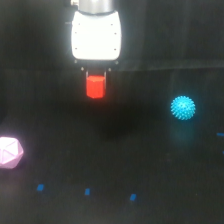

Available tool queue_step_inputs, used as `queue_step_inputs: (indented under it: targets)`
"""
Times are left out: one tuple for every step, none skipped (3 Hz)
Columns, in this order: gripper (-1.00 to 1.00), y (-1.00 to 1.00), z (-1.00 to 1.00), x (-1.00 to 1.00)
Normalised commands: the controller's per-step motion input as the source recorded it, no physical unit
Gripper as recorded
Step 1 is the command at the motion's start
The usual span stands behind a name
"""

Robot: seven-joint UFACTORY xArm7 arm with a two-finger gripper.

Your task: Pick up the red object from the table

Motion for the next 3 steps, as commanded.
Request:
queue_step_inputs:
  targets:
    - [-1.0,0.07,-0.3,0.17]
    - [-1.0,-0.56,-0.77,0.07]
    - [-1.0,0.22,-0.18,0.09]
